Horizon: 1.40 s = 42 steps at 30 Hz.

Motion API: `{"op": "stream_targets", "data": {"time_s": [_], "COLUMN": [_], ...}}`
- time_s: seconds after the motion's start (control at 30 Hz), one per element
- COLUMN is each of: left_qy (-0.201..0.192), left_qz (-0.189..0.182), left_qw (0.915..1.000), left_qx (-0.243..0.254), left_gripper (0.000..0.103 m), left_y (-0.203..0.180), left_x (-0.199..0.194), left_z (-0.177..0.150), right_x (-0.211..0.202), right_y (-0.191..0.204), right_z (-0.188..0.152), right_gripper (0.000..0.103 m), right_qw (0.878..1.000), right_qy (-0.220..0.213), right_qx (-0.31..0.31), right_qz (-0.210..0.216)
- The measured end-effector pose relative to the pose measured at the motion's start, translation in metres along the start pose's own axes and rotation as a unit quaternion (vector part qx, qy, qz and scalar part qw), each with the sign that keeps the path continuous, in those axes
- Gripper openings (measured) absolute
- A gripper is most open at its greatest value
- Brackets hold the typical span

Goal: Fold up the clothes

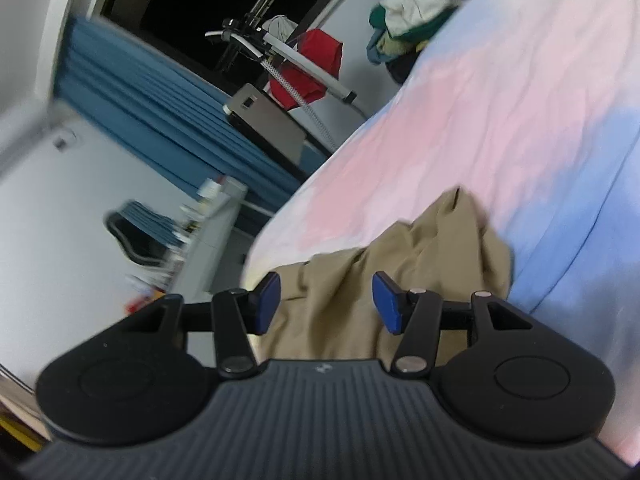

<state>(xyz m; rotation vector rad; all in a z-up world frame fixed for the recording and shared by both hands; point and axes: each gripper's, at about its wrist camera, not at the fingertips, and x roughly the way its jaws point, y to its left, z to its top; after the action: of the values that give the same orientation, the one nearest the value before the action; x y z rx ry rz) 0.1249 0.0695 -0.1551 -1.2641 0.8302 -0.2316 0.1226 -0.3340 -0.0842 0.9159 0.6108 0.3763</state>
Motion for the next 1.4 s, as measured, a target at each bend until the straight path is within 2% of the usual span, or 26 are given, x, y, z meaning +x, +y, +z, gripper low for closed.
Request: {"op": "stream_targets", "data": {"time_s": [0.03, 0.1, 0.13, 0.23, 0.3, 0.37, 0.43, 0.57, 0.67, 0.77, 0.83, 0.87, 0.9, 0.93, 0.97, 1.0, 1.13, 1.17, 1.27, 1.4], "left_qy": [-0.006, -0.019, -0.023, -0.024, -0.026, -0.027, -0.027, -0.023, -0.018, -0.019, -0.02, -0.019, -0.018, -0.017, -0.015, -0.011, -0.007, -0.009, -0.014, -0.022], "left_qz": [-0.002, -0.005, -0.006, -0.019, -0.029, -0.045, -0.062, -0.081, -0.079, -0.077, -0.073, -0.068, -0.063, -0.058, -0.051, -0.046, -0.045, -0.047, -0.052, -0.058], "left_qw": [1.0, 0.9998, 0.9997, 0.9995, 0.9992, 0.9985, 0.9975, 0.9963, 0.9967, 0.9968, 0.9971, 0.9975, 0.9978, 0.9982, 0.9986, 0.9989, 0.999, 0.9989, 0.9985, 0.998], "left_qx": [0.0, 0.001, -0.001, -0.005, 0.005, 0.013, 0.019, 0.014, 0.002, -0.008, -0.008, -0.007, -0.005, -0.002, 0.003, 0.007, 0.002, -0.001, -0.01, -0.008], "left_gripper": [0.093, 0.067, 0.06, 0.047, 0.039, 0.036, 0.035, 0.035, 0.035, 0.036, 0.042, 0.051, 0.064, 0.073, 0.083, 0.084, 0.082, 0.078, 0.055, 0.041], "left_y": [0.0, 0.001, 0.002, 0.002, -0.002, -0.009, -0.014, -0.017, -0.013, -0.008, -0.005, -0.004, -0.003, -0.002, 0.0, 0.001, 0.003, 0.004, 0.008, 0.008], "left_x": [0.0, 0.001, 0.001, 0.004, 0.002, 0.002, 0.002, 0.007, 0.014, 0.014, 0.011, 0.01, 0.009, 0.008, 0.007, 0.007, 0.011, 0.011, 0.01, 0.006], "left_z": [0.001, 0.002, 0.004, 0.01, 0.012, 0.011, 0.012, 0.016, 0.019, 0.019, 0.015, 0.012, 0.01, 0.008, 0.006, 0.005, 0.006, 0.007, 0.009, 0.011], "right_x": [0.001, 0.005, 0.008, 0.018, 0.025, 0.031, 0.037, 0.05, 0.059, 0.043, 0.038, 0.039, 0.039, 0.039, 0.039, 0.039, 0.036, 0.034, 0.032, 0.03], "right_y": [-0.003, -0.008, -0.009, -0.011, -0.017, -0.023, -0.028, -0.04, -0.049, -0.062, -0.068, -0.069, -0.067, -0.065, -0.063, -0.063, -0.058, -0.056, -0.052, -0.047], "right_z": [-0.002, -0.006, -0.011, -0.025, -0.033, -0.04, -0.048, -0.064, -0.075, -0.062, -0.057, -0.057, -0.057, -0.057, -0.057, -0.056, -0.05, -0.047, -0.046, -0.045], "right_gripper": [0.054, 0.054, 0.054, 0.055, 0.057, 0.065, 0.079, 0.081, 0.081, 0.081, 0.08, 0.077, 0.065, 0.054, 0.049, 0.041, 0.03, 0.03, 0.03, 0.03], "right_qw": [1.0, 0.998, 0.995, 0.985, 0.98, 0.975, 0.968, 0.952, 0.937, 0.942, 0.94, 0.942, 0.946, 0.949, 0.953, 0.955, 0.965, 0.969, 0.974, 0.978], "right_qy": [0.008, 0.026, 0.039, 0.076, 0.081, 0.086, 0.09, 0.1, 0.106, 0.034, 0.012, 0.008, 0.006, 0.005, 0.003, 0.004, -0.002, -0.007, -0.016, -0.026], "right_qx": [0.018, 0.054, 0.073, 0.127, 0.158, 0.189, 0.219, 0.28, 0.324, 0.33, 0.338, 0.334, 0.324, 0.314, 0.303, 0.298, 0.261, 0.248, 0.223, 0.207], "right_qz": [0.011, 0.035, 0.048, 0.086, 0.085, 0.083, 0.082, 0.078, 0.075, 0.049, 0.041, 0.035, 0.026, 0.017, 0.008, 0.005, 0.01, 0.013, 0.017, 0.02]}}
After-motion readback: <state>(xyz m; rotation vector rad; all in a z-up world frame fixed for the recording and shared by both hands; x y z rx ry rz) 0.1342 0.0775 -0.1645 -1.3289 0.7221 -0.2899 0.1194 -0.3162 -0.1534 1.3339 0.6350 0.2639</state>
